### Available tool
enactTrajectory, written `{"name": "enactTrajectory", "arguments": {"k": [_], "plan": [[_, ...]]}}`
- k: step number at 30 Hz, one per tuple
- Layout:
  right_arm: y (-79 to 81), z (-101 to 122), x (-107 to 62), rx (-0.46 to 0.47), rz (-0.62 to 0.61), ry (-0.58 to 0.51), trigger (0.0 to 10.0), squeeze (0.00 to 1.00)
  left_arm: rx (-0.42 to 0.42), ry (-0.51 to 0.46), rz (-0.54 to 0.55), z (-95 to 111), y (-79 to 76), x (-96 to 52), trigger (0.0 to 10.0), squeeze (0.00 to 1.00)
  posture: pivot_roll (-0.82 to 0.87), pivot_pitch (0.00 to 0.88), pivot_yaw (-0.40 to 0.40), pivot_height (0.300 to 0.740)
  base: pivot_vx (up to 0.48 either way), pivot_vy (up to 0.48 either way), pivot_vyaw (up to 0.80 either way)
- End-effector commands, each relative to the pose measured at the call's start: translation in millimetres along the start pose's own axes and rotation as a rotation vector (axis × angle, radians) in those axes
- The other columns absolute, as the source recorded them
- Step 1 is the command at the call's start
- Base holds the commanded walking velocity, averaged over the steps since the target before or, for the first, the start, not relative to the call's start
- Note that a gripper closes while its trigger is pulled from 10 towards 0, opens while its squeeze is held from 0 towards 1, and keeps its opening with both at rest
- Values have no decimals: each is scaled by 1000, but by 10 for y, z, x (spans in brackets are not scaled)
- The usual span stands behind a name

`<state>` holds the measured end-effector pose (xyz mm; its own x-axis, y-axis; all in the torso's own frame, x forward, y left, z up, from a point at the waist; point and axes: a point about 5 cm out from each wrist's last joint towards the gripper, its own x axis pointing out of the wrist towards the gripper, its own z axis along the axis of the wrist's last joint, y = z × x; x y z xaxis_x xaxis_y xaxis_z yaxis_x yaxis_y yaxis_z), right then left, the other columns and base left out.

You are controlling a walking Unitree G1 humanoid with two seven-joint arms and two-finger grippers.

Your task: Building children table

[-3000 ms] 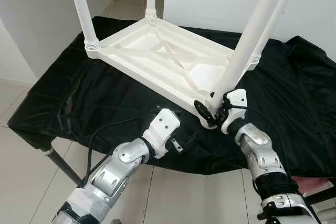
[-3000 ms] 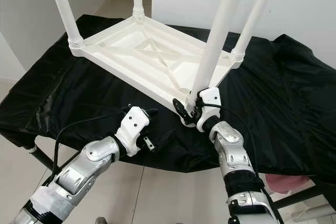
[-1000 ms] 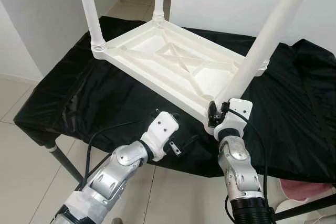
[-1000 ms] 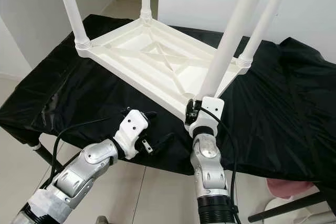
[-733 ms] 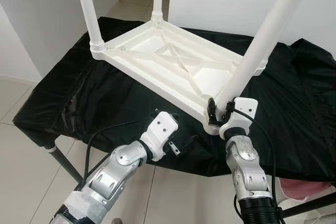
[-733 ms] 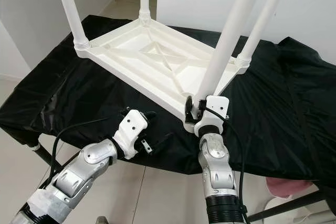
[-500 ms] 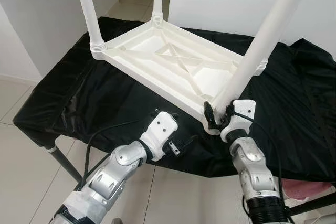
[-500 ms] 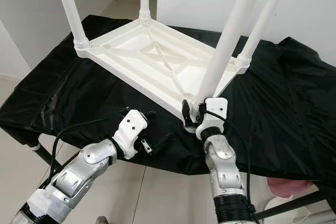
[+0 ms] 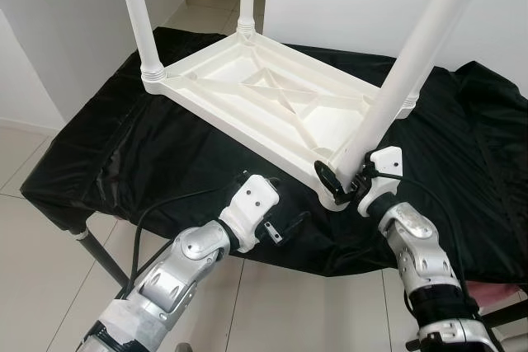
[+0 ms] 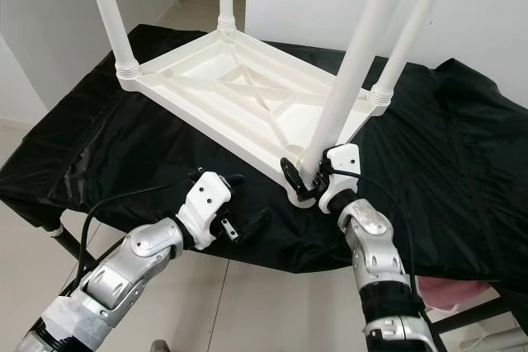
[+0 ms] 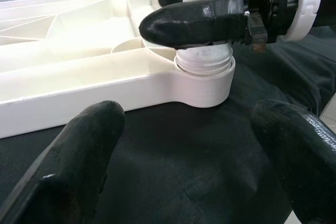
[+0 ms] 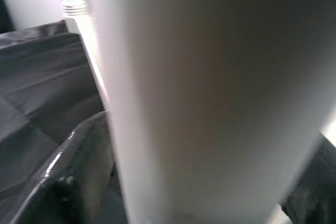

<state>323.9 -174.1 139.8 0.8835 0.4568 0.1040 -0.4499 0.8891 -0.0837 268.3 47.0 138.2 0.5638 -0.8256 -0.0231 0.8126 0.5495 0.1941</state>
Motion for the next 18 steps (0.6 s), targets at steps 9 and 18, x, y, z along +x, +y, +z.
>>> {"name": "enactTrajectory", "arguments": {"k": [9, 18], "plan": [[-53, -79, -2, -6, 38, 16, 0, 0, 18, -3, -94, 31, -18, -6, 10000, 0, 16, 72, -35, 740, 0, 0, 0], [-76, -104, -40, 14, 23, 17, 10000, 0, 15, -5, -95, 33, -19, 4, 10000, 0, 13, 76, -36, 740, 0, 0, 0]]}}
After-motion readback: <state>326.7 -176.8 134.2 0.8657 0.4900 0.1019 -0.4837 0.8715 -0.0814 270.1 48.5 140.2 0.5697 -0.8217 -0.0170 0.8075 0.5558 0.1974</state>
